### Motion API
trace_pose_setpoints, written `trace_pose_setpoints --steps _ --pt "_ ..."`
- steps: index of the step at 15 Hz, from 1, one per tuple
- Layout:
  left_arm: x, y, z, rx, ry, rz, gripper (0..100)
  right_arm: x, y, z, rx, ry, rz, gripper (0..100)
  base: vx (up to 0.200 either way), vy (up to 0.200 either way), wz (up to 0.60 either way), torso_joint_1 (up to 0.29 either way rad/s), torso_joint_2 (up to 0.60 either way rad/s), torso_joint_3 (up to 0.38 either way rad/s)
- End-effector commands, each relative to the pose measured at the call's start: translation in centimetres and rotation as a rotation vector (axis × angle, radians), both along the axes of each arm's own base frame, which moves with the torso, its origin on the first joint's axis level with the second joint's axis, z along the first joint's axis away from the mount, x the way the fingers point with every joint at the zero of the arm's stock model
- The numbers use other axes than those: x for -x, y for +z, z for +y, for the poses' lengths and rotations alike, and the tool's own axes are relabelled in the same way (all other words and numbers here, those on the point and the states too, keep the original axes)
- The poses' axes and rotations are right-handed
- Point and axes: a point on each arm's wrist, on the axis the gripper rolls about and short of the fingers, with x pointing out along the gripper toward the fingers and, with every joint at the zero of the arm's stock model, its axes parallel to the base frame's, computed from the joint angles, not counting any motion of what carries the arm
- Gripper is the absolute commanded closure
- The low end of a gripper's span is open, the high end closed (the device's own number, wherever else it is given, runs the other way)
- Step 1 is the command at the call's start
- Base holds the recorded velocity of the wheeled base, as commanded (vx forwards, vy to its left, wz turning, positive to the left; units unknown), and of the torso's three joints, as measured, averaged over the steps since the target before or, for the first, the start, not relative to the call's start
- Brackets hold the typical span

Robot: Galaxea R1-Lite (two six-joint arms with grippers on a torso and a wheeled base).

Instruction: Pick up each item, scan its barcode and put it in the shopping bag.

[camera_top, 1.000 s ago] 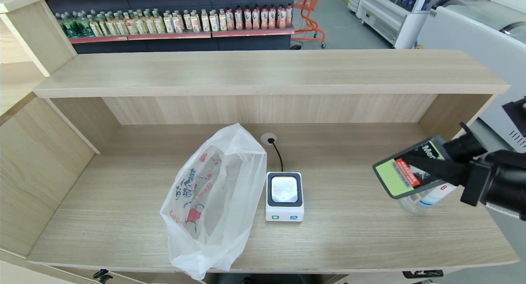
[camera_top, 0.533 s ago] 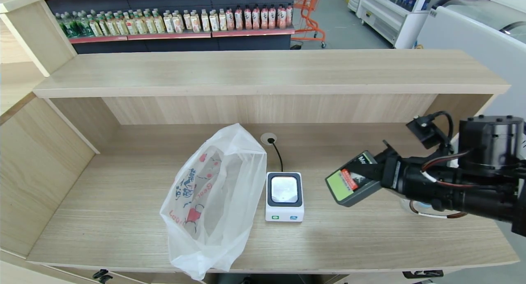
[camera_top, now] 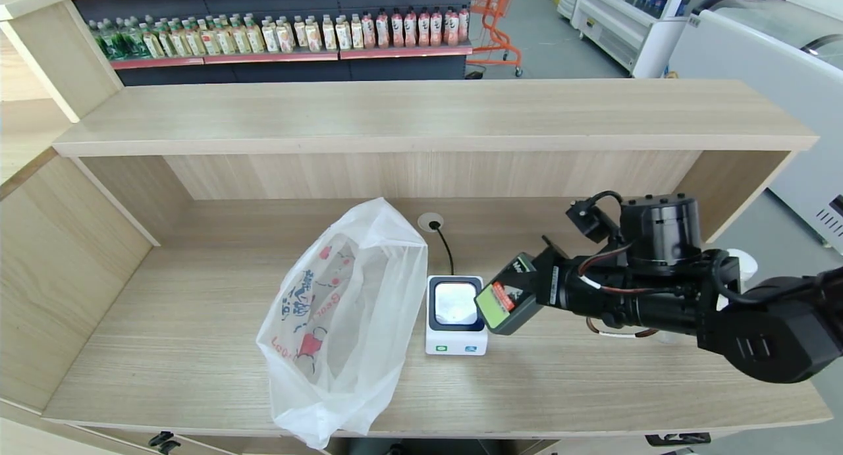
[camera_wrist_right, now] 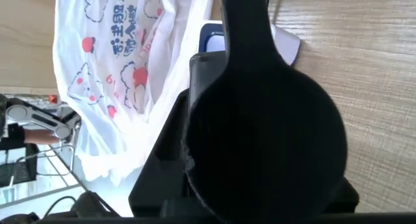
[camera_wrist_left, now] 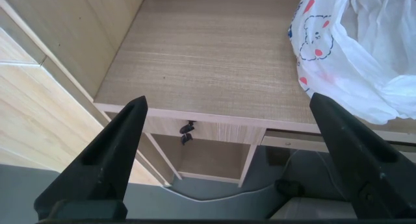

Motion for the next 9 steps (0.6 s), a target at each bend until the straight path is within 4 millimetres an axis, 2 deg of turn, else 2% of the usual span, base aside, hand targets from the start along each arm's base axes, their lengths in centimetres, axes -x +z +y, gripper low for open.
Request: trace_pose_setpoints --steps 1,7,9 --pt "0.0 0.0 0.0 0.0 0.0 0.0 0 -0.9 -1.7 0.7 0.02 0.012 0.017 100 0.0 0.0 0.0 0.0 0.0 0.0" --pt "0.0 0.0 0.0 0.0 0.001 0.0 0 -2.1 -2.0 3.2 -0.003 0.057 -0.029 100 0.0 0.0 0.0 0.0 0.0 0.0" --pt "0.0 0.0 0.0 0.0 0.0 0.0 0 -2.6 -2.7 3.6 0.039 0.079 -0.052 100 0.0 0.0 0.0 0.0 0.0 0.0"
